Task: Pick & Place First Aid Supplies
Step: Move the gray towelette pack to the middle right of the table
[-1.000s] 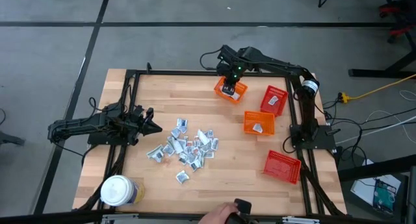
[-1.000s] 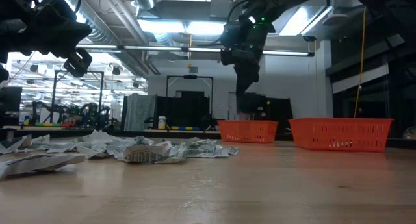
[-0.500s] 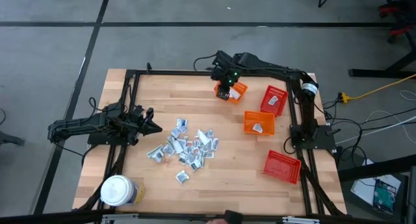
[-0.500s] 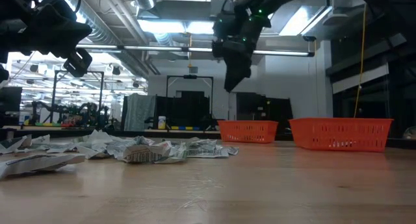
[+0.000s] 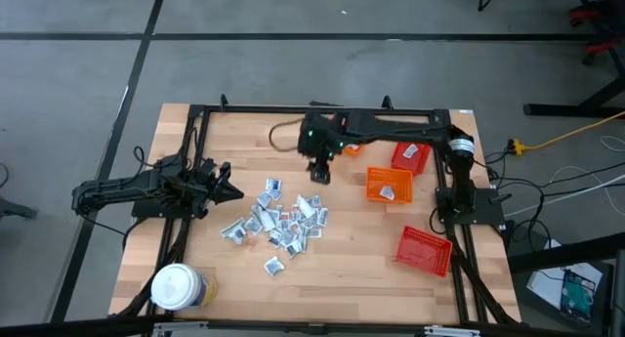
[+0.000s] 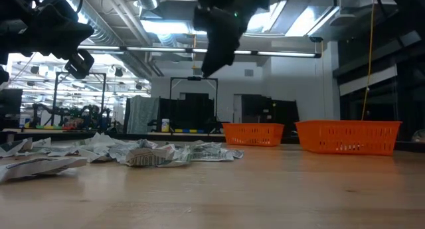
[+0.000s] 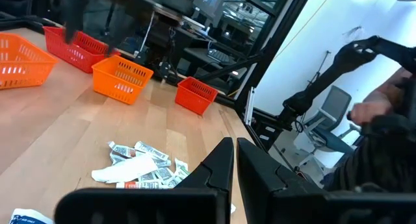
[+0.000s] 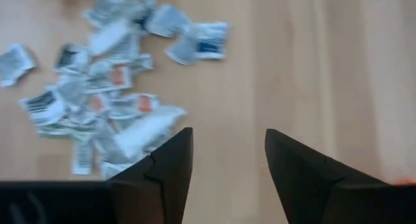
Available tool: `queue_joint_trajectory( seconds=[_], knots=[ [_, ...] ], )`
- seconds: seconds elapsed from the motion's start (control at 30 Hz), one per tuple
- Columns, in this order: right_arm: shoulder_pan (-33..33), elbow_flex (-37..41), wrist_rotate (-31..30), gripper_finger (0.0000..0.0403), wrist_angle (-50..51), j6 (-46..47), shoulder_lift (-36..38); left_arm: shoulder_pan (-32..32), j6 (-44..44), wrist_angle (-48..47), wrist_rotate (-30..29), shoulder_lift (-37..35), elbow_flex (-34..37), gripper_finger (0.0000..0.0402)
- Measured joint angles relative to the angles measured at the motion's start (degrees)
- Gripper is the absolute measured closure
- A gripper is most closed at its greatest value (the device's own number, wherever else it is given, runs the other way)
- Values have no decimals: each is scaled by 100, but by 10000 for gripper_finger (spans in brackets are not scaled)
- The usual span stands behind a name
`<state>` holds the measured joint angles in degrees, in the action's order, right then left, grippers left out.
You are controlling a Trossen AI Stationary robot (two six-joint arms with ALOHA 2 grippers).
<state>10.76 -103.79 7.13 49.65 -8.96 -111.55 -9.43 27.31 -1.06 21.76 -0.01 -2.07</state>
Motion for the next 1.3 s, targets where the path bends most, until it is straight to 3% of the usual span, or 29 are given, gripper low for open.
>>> queue_joint_trajectory(
  seconds=[0.33,0.63,0.97,1.3],
  knots=[
    [-1179,0,-7,210,-596,41,0,0,0,0,0,0,2,386],
    [-2110,0,-655,210,-797,1315,-4,2,0,0,0,0,0,386],
    [-2873,-1,-656,210,-890,-100,-242,0,0,2,0,0,2,386],
    [-2972,0,-1122,210,-1123,-204,-872,0,0,2,0,0,0,386]
  ],
)
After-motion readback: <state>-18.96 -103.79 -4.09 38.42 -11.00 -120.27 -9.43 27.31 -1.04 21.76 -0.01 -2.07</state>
